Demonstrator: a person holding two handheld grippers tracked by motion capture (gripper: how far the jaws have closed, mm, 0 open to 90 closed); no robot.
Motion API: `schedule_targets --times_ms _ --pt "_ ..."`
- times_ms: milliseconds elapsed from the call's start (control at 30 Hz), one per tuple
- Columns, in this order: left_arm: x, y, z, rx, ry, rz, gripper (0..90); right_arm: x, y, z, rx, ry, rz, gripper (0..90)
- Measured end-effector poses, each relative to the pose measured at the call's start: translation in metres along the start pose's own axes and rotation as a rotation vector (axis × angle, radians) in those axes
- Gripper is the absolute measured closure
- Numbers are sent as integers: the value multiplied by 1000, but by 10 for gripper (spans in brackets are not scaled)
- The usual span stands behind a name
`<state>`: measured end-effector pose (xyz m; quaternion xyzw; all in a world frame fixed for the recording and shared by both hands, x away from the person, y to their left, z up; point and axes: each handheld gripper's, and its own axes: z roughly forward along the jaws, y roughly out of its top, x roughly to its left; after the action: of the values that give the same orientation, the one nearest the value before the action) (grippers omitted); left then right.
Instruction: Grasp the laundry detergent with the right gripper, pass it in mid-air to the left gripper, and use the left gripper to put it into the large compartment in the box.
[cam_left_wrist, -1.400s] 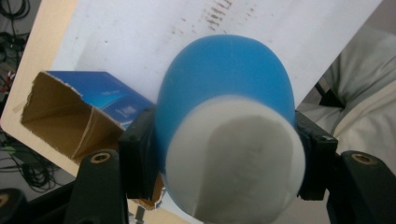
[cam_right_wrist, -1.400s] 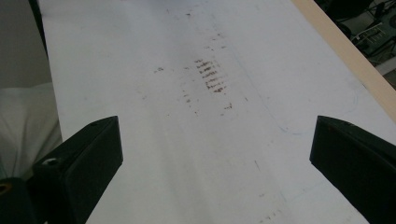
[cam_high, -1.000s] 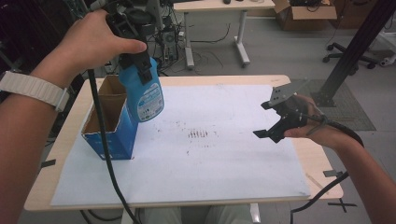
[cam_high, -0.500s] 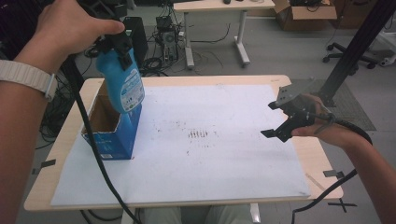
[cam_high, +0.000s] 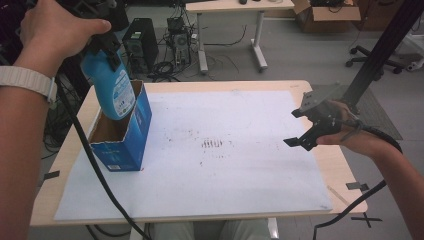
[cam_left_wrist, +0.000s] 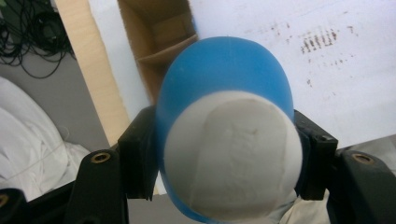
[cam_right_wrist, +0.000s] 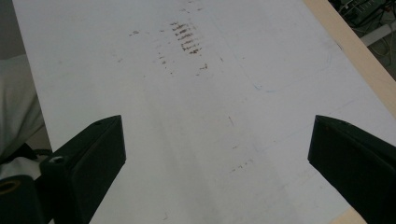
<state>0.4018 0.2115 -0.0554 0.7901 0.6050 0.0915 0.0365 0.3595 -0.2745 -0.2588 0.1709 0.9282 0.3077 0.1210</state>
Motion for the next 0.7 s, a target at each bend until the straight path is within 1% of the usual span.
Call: schedule_targets --times_ms 133,267,400,433,533,700 --pt "8 0 8 -3 2 -34 379 -1 1 1 -1 2 1 41" --pt "13 -1 17 -6 17 -50 379 -1 1 2 -2 5 1 42" --pt "19 -2 27 -18 24 -77 379 -1 0 5 3 8 4 43" --pt "20 -2 29 -14 24 -82 379 -1 0 5 3 9 5 43" --pt "25 -2 35 -11 32 -97 379 -2 -1 5 4 8 5 44" --pt "28 -4 44 -8 43 -111 379 -2 -2 5 5 7 10 45"
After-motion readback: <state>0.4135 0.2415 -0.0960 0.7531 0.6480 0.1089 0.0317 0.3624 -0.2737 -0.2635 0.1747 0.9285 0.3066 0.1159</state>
